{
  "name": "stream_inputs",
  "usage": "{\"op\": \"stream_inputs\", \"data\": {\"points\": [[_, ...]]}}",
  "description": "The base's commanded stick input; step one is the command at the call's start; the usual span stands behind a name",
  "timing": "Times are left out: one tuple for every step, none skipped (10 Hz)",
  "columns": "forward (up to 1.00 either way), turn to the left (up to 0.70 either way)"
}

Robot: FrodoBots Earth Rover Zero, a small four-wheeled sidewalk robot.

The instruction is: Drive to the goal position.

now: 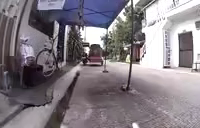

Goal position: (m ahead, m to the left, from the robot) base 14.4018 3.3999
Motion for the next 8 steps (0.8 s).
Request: {"op": "stream_inputs", "data": {"points": [[0.00,-0.68],[0.00,-0.68],[0.00,-0.68],[0.00,-0.68],[0.00,-0.68],[0.00,-0.68],[0.00,-0.68],[0.00,-0.68]]}}
